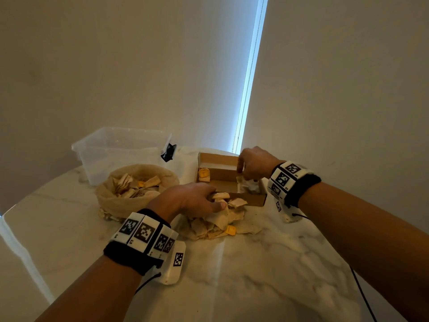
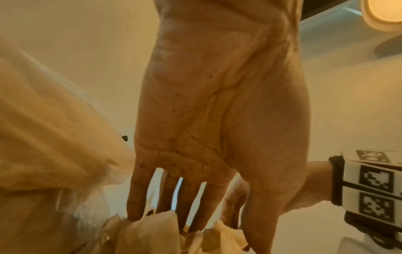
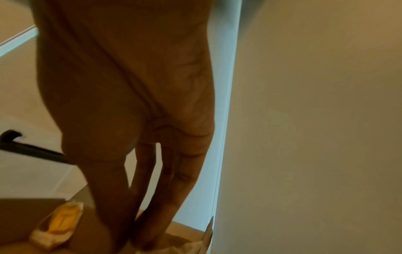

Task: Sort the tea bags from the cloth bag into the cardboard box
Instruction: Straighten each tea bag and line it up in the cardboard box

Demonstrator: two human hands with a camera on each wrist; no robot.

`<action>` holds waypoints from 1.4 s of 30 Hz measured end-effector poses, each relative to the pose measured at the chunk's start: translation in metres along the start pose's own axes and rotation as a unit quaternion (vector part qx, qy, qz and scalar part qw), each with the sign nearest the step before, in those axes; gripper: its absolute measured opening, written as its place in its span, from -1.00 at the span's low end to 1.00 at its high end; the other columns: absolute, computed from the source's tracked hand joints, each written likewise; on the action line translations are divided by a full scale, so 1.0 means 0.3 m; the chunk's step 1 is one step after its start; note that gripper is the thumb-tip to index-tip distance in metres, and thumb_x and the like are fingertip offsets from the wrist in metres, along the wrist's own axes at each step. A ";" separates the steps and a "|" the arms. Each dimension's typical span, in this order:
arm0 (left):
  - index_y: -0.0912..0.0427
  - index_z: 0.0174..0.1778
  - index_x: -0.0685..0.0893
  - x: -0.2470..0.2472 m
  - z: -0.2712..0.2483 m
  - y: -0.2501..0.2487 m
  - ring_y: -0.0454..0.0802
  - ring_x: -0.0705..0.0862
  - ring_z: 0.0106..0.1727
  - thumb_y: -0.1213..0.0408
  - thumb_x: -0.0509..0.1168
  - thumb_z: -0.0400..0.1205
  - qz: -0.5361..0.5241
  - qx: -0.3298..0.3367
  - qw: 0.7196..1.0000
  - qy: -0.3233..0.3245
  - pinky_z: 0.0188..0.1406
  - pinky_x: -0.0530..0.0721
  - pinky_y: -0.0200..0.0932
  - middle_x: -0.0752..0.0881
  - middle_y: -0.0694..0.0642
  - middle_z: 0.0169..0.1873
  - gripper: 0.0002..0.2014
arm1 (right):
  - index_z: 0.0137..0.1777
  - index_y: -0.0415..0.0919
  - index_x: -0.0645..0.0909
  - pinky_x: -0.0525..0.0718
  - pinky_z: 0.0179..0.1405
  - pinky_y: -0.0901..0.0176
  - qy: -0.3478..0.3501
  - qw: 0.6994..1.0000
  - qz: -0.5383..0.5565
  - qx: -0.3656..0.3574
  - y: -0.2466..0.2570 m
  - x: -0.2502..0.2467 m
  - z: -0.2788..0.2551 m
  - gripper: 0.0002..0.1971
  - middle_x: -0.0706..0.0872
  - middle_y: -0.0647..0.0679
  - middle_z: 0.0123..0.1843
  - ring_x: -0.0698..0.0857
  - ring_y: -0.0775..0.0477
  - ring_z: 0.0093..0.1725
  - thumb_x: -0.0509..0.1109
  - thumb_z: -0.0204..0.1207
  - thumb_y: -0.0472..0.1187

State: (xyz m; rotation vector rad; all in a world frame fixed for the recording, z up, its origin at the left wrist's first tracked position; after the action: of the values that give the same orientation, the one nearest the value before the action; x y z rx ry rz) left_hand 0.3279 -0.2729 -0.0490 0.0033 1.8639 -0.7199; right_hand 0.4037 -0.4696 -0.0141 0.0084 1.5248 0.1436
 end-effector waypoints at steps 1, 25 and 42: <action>-0.01 0.70 0.45 0.000 0.002 0.003 -0.01 0.64 0.31 -0.14 0.25 0.81 0.000 0.000 1.000 0.001 0.21 0.66 -0.08 0.64 0.08 0.50 -0.45 | 0.22 -0.26 0.82 0.87 0.12 0.00 0.022 1.000 -0.021 0.004 0.004 0.022 0.004 -0.72 0.79 -0.16 0.12 0.80 -0.12 0.02 0.67 0.52 -0.30; -0.19 0.76 0.36 0.000 0.256 -0.234 0.13 0.62 0.49 -0.46 0.26 0.64 0.176 -0.017 0.980 0.097 0.43 0.55 0.13 0.60 0.04 0.58 -0.21 | 0.61 0.10 0.59 0.53 0.55 -0.43 0.157 0.970 -0.185 -0.031 -0.159 0.068 -0.017 -0.42 0.38 -0.09 0.75 0.36 -0.38 0.67 0.49 0.61 0.18; -0.03 0.69 0.47 0.017 0.259 -0.216 0.04 0.63 0.47 0.00 0.45 0.73 0.160 0.036 0.985 0.059 0.47 0.60 0.05 0.66 0.01 0.50 -0.40 | 0.51 -0.01 0.70 0.44 0.65 -0.43 0.165 0.975 -0.144 -0.040 -0.175 0.046 -0.127 -0.63 0.26 -0.21 0.79 0.24 -0.44 0.72 0.47 0.72 -0.06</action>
State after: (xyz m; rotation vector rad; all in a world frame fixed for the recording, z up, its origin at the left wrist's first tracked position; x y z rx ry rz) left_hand 0.3703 -0.3645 -0.0407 0.3917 1.8898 -0.5702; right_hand 0.3709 -0.5236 -0.0347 -0.3147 1.8323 -0.0282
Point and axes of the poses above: each hand's wrist, its own z-axis towards the middle knuckle, its own x-axis out of the palm, y = z × x, the point moved 2 cm from there along z, towards the middle knuckle
